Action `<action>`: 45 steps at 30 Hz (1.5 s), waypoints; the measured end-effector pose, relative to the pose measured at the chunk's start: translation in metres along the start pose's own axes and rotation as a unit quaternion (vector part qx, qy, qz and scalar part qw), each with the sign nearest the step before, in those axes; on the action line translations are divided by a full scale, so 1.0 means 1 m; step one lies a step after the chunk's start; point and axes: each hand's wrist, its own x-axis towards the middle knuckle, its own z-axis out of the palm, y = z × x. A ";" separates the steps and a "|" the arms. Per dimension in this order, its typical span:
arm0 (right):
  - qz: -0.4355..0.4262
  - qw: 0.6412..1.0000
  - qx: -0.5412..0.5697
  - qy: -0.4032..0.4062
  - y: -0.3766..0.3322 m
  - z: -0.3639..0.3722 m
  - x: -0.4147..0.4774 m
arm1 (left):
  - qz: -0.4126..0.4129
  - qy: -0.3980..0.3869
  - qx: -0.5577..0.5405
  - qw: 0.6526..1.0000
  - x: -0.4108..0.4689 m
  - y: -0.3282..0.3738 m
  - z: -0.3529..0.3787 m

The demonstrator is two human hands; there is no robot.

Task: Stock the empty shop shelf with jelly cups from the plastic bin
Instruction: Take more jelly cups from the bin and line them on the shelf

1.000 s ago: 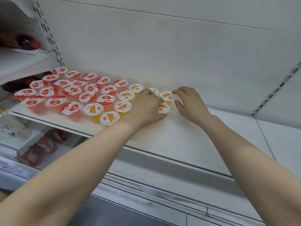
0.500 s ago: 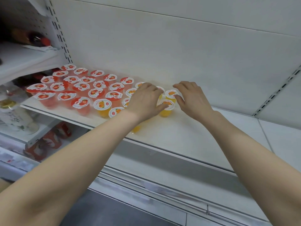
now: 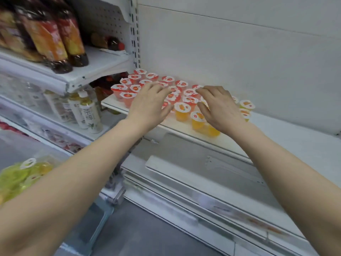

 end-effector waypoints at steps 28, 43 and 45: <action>-0.253 0.914 0.225 -0.224 -0.471 0.241 0.080 | -0.403 -0.127 0.024 0.906 -0.403 -0.352 -0.081; -0.319 0.821 0.078 -0.467 -0.539 0.380 0.107 | -0.447 -0.188 0.047 0.873 -0.422 -0.406 -0.020; -0.310 0.821 0.086 -0.472 -0.543 0.385 0.107 | -0.450 -0.186 0.054 0.872 -0.422 -0.406 -0.021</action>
